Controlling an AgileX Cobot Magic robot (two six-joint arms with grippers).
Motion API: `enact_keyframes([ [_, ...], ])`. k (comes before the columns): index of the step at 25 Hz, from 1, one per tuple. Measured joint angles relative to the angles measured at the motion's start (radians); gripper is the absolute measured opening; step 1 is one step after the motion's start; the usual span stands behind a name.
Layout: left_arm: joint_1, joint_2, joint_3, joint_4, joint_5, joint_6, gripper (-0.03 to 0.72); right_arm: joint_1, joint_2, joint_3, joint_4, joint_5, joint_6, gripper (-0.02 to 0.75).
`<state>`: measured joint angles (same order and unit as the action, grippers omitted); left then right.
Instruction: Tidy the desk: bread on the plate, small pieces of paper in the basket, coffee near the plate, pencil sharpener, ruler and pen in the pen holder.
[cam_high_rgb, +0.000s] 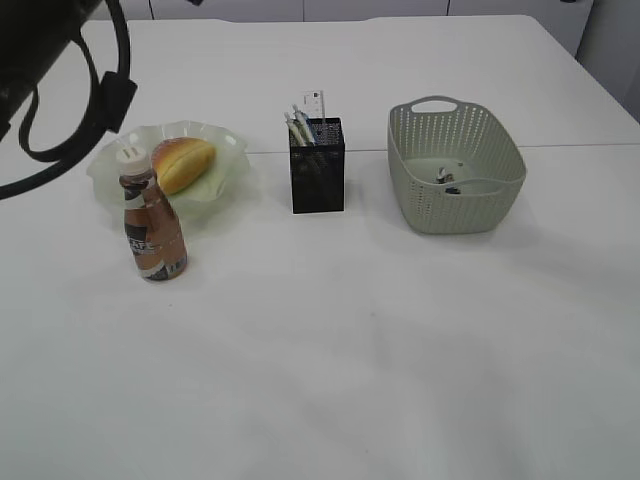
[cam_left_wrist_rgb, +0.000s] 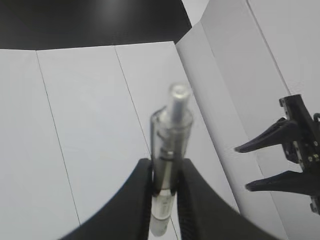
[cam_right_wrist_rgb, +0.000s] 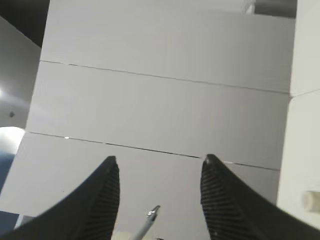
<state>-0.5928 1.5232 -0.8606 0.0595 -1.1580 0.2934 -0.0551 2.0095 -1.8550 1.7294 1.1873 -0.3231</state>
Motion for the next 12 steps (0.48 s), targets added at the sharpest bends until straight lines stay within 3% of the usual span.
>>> enact_keyframes([
  [5,0.000,0.000,0.000,-0.016,0.000,0.000,0.109,-0.057,0.000,0.000,-0.202,0.000,0.017,0.417],
  [12,0.000,0.000,0.000,-0.028,0.000,-0.001,0.109,-0.136,0.000,0.000,-0.703,0.008,0.226,0.417],
])
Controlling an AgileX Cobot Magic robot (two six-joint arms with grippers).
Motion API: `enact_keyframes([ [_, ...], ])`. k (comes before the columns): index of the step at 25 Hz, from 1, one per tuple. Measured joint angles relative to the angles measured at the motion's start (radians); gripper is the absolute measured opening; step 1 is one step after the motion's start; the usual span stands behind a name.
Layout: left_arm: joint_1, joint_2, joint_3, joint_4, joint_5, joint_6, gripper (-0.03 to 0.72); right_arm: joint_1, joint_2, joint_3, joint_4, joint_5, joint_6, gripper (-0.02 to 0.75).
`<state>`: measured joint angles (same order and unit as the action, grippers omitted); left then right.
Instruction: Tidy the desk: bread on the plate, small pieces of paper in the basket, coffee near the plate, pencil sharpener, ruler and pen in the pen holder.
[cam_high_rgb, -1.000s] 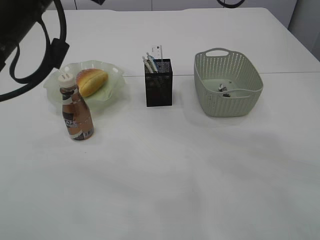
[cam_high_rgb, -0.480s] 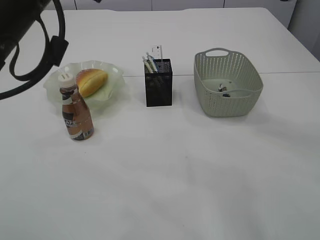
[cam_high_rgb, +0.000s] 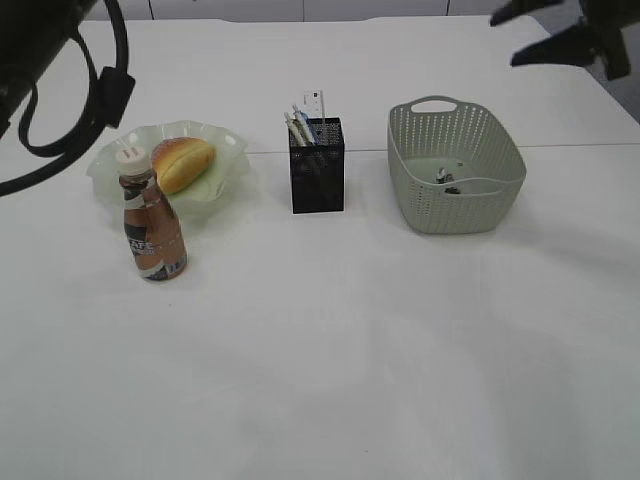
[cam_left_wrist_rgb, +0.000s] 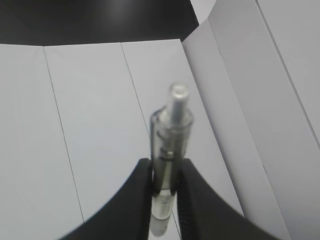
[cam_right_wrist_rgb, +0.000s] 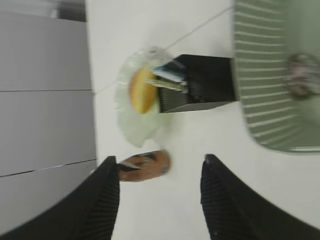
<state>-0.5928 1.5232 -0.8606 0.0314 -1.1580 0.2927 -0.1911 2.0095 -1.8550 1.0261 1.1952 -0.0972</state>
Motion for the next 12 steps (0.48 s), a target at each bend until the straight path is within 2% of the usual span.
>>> enact_keyframes([
  [5,0.000,0.000,-0.009,-0.009,0.038,0.000,0.109,-0.063,-0.017,-0.004,-0.325,0.023,0.097,0.417],
  [12,0.000,0.000,-0.059,-0.031,0.206,-0.009,0.109,-0.079,-0.081,-0.141,-0.788,0.040,0.214,0.417],
])
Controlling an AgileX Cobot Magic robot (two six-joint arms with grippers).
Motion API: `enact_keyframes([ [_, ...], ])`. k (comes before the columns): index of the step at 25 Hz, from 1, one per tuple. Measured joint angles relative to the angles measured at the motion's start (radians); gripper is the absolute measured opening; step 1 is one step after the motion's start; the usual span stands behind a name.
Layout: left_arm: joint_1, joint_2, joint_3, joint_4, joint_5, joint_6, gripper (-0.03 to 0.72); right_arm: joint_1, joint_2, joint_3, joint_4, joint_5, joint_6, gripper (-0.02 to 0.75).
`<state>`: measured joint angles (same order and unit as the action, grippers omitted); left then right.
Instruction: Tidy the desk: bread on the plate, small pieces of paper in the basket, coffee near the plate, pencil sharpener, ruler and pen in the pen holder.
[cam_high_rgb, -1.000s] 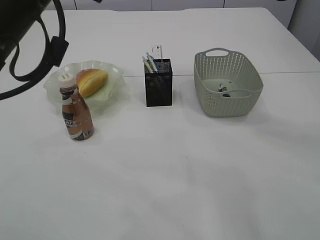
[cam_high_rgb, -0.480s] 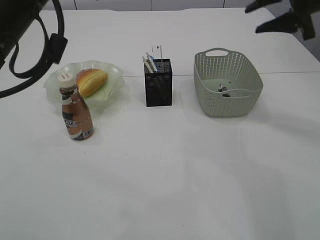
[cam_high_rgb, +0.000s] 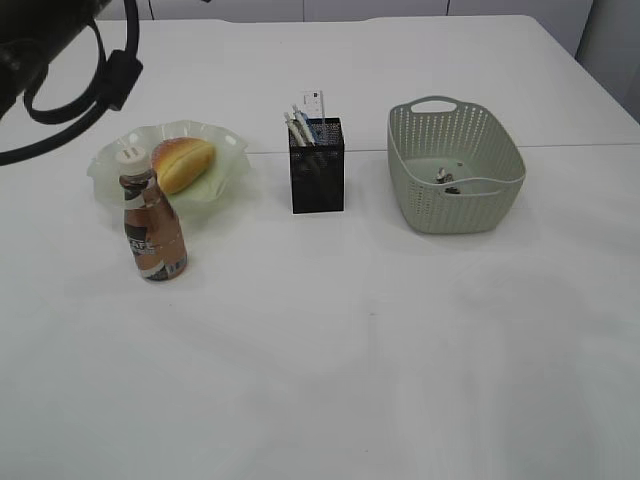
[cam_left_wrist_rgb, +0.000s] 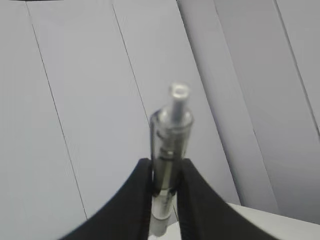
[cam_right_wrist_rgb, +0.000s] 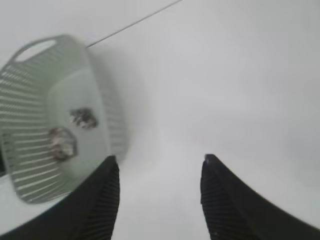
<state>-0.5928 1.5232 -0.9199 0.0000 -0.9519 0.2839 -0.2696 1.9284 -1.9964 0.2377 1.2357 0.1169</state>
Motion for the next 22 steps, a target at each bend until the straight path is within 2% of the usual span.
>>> enact_keyframes([
  [4,0.000,0.000,-0.026,0.000,0.090,-0.039,0.109,0.000,-0.025,-0.046,-0.248,0.006,0.042,0.417],
  [7,0.000,0.000,-0.056,0.000,0.209,-0.068,0.109,-0.001,-0.037,-0.046,-0.360,0.017,0.049,0.417],
  [10,0.000,0.000,-0.097,-0.028,0.355,-0.081,0.109,-0.001,-0.048,-0.046,-0.393,0.017,0.049,0.417],
  [22,0.000,0.000,-0.306,-0.220,0.860,-0.085,0.109,-0.001,-0.049,-0.046,-0.402,0.020,0.055,0.414],
])
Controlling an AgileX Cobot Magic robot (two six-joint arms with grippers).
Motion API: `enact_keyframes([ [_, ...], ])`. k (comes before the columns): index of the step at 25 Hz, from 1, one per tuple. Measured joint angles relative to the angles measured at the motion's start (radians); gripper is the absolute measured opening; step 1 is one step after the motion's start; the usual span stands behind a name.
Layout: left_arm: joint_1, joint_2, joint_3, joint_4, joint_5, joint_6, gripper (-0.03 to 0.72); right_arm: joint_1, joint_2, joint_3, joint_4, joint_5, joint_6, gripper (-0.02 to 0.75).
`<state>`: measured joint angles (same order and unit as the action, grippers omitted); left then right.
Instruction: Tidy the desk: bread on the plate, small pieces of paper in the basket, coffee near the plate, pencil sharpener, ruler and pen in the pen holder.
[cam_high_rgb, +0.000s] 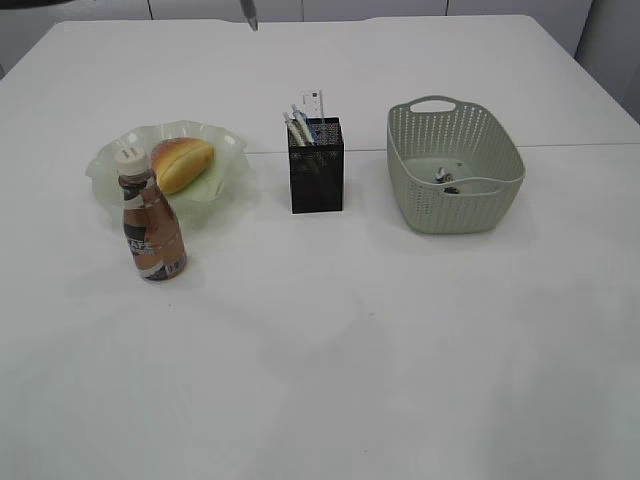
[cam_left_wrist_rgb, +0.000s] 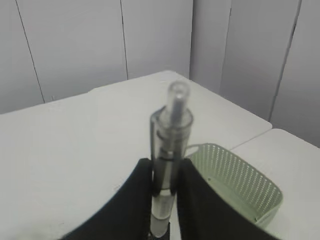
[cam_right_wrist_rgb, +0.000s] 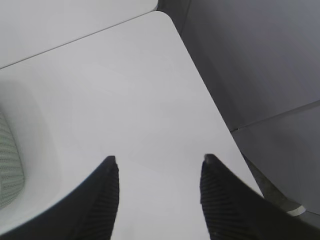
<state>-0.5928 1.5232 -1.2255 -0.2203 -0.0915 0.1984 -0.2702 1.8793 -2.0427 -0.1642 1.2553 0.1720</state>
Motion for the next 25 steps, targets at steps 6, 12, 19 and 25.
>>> enact_keyframes([
  [6,0.010,0.024,-0.108,-0.044,0.170,0.000,0.109,0.000,0.000,0.000,0.000,0.000,0.000,0.415],
  [12,0.056,0.121,-0.213,-0.081,0.278,0.000,0.110,0.000,0.000,0.000,0.000,0.000,0.000,0.414],
  [19,0.078,0.257,-0.323,-0.109,0.295,-0.002,0.110,0.000,0.000,0.000,0.000,0.000,0.000,0.414],
  [25,0.079,0.386,-0.397,-0.130,0.240,-0.002,0.113,0.000,0.000,0.000,0.002,0.000,0.000,0.414],
])
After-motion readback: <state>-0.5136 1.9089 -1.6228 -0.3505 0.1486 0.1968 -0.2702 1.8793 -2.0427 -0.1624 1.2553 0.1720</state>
